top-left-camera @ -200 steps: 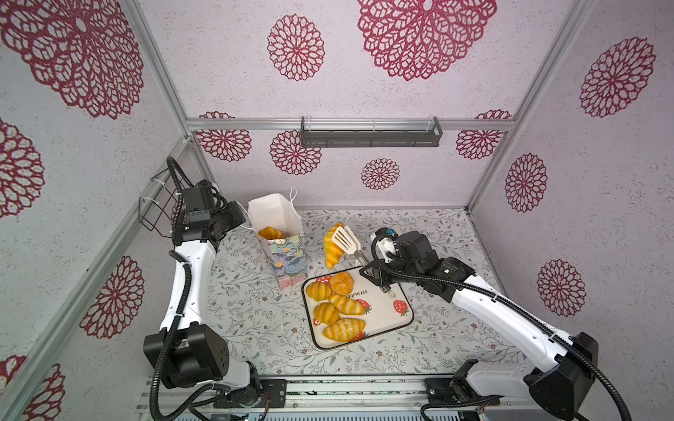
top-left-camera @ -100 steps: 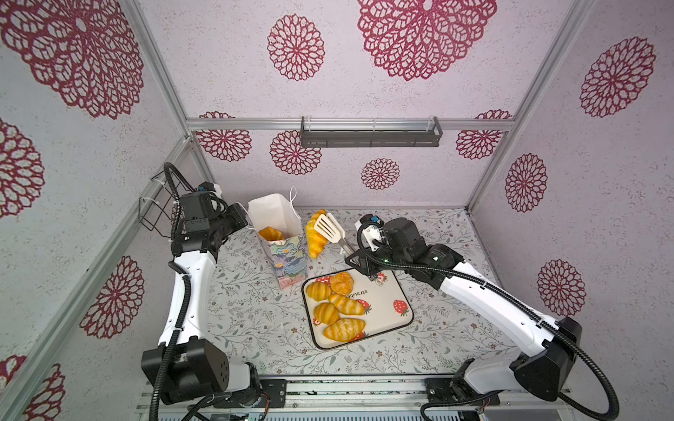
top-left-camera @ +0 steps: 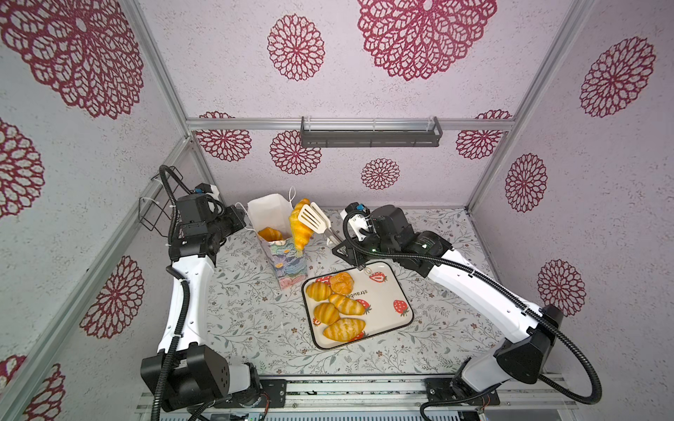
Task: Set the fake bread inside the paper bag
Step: 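Lift the croissant with the tongs and carry it toward the paper bag, then lower the croissant into the bag opening beside the left gripper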
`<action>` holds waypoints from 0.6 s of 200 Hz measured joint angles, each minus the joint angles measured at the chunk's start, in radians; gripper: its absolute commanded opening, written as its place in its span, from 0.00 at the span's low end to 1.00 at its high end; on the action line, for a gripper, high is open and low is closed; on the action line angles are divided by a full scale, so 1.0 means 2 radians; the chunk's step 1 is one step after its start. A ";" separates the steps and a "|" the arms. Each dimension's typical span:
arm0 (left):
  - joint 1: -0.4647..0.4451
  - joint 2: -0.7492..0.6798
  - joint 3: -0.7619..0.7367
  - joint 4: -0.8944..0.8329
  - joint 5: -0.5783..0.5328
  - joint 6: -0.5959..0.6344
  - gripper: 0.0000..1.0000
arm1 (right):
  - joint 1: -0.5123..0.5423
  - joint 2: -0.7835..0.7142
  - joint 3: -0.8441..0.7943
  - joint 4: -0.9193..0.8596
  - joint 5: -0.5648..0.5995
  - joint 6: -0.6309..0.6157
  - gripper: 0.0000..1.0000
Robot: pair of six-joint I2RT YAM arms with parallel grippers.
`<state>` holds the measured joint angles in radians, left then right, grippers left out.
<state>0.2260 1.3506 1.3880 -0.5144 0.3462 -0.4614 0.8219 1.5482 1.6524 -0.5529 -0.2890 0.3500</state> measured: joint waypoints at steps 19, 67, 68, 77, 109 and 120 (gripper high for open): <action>-0.006 -0.006 -0.001 -0.002 -0.010 0.003 0.24 | 0.000 0.011 0.019 -0.003 0.000 -0.005 0.28; -0.034 -0.019 -0.001 -0.018 -0.049 0.020 0.33 | 0.000 0.049 0.090 -0.024 -0.006 -0.024 0.28; -0.034 -0.019 -0.001 -0.018 -0.049 0.020 0.33 | 0.000 0.050 0.091 -0.024 -0.006 -0.025 0.28; -0.038 -0.019 -0.001 -0.020 -0.053 0.022 0.34 | 0.001 0.060 0.108 -0.028 -0.007 -0.030 0.28; -0.053 -0.018 -0.001 -0.031 -0.079 0.030 0.35 | 0.002 0.091 0.155 -0.043 -0.012 -0.043 0.28; -0.058 -0.018 -0.001 -0.037 -0.087 0.032 0.35 | 0.003 0.102 0.170 -0.051 -0.014 -0.046 0.28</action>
<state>0.1093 1.3140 1.3865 -0.5880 0.1715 -0.3965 0.8284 1.7527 1.9919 -0.6540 -0.3180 0.2588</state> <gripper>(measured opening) 0.348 0.285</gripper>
